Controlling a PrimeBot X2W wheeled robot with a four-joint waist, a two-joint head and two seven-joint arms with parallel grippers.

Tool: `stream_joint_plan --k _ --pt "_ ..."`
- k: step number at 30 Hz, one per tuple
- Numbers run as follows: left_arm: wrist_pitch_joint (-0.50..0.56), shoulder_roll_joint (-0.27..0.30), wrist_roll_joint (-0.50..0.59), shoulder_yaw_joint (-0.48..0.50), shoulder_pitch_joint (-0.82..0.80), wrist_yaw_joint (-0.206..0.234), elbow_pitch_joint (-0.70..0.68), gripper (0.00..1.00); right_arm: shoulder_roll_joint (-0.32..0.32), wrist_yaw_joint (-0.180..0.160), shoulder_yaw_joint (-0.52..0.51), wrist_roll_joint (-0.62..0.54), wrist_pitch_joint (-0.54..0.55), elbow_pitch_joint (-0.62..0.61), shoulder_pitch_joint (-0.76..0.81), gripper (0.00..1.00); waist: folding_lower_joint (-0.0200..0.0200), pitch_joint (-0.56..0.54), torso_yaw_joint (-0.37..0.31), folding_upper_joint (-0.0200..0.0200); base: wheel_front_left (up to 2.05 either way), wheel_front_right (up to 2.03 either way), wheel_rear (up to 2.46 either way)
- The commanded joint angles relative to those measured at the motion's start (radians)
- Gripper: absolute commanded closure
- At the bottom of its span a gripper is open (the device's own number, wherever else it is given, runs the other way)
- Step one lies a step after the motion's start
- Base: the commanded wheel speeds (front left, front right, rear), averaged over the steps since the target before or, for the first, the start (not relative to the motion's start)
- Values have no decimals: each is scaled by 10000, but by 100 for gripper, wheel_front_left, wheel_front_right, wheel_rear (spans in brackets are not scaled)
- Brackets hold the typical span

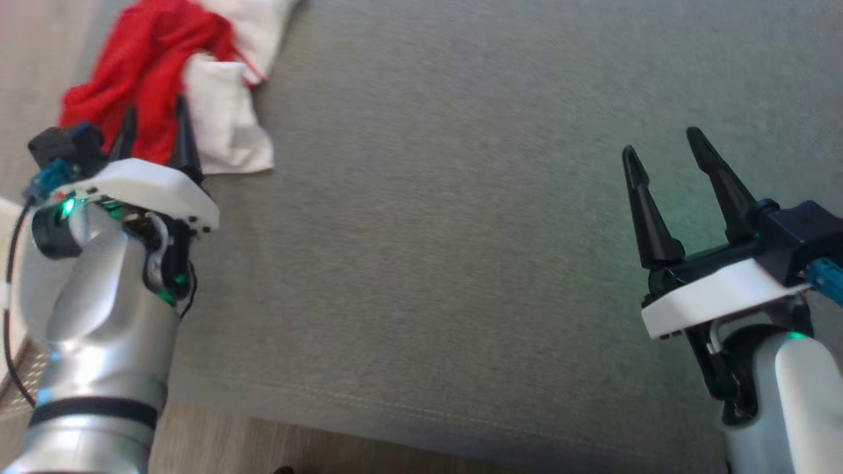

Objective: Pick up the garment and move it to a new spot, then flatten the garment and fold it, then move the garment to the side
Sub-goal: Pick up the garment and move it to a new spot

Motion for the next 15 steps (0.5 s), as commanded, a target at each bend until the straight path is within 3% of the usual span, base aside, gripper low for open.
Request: stream_joint_plan --k 1,8,9,10,11,15 --pt "148 432 -153 469 -457 -75 391 0 -90 -7 257 -29 -19 -374 -236 0 0 451 -530 0 0 0 0" --pt "1202 514 -670 649 -1466 -497 2961 0 -124 -7 173 16 -60 -340 -264 0 0 602 -749 0 0 0 0" --pt "1264 524 -695 635 -1551 -584 3183 4 -125 -7 157 26 -62 -320 -265 0 0 562 -754 0 0 0 0" --pt "1197 548 -690 614 -1619 -654 3337 96 -119 -7 133 38 -73 -295 -266 0 0 500 -755 0 0 0 0" --pt "1078 568 -663 583 -1668 -692 3464 100 -114 -7 103 40 -95 -274 -263 0 0 428 -745 0 0 0 0" --pt "195 698 -373 381 -1774 -686 3600 100 -68 -7 33 59 -226 -170 -222 0 0 26 -705 0 0 0 0"
